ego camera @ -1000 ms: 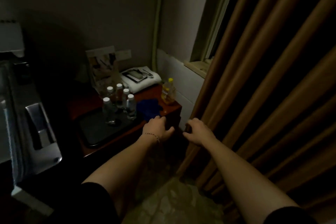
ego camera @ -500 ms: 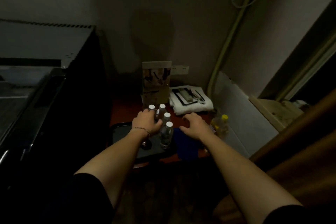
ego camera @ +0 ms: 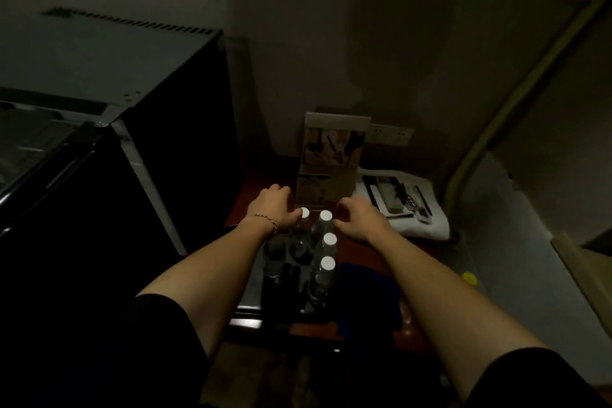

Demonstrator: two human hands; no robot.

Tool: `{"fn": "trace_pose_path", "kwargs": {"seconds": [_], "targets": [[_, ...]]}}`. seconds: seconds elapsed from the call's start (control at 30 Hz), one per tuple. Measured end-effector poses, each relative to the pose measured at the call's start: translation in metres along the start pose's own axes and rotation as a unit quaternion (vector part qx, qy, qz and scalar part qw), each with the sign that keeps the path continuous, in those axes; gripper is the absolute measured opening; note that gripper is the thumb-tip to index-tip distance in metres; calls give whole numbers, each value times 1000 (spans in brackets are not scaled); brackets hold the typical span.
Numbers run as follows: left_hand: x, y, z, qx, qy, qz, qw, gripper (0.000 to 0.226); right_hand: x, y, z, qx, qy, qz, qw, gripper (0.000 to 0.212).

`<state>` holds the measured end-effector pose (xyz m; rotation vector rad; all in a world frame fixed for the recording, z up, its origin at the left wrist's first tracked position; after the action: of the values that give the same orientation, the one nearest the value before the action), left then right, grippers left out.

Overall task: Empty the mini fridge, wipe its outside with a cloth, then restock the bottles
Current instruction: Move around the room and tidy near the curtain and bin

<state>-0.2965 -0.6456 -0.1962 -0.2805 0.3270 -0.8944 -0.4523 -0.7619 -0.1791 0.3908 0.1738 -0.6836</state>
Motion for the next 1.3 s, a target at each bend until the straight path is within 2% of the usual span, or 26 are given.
{"fn": "trace_pose_path", "kwargs": {"seconds": [0.17,0.3,0.43,0.6,0.87,1.07,1.17,1.3], "targets": [[29,-10,-14,-17,20,32,999,49,45,-12,9,-30,27,33,999,40],[36,-19,-35,-16,45,42,998,50,67,-11,-3,-56,65,77,993,48],[39,-23,-60,11,79,54,995,56,71,-15,-17,-57,78,98,991,42],[44,-26,-75,4,85,39,996,34,71,-25,-27,-47,88,100,990,38],[33,-9,-69,-16,26,53,998,23,63,-21,-37,-25,88,92,992,44],[20,1,-41,-26,6,59,998,32,54,3,-29,-53,78,102,990,42],[10,9,-26,-27,-6,54,998,36,49,23,-24,-62,68,106,990,48],[-8,21,0,-27,-52,46,997,37,38,53,-20,-65,67,108,990,50]]}}
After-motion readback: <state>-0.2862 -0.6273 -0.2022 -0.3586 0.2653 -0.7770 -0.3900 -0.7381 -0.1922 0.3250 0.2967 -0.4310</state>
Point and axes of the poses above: each hand's wrist, its own x-axis towards the middle knuckle, its own z-axis out of the back of the hand, y = z × x, the point moved 7 cm from there along x, towards the middle knuckle, and after that the axes turned 4 degrees about y, right-handed, at the moved point
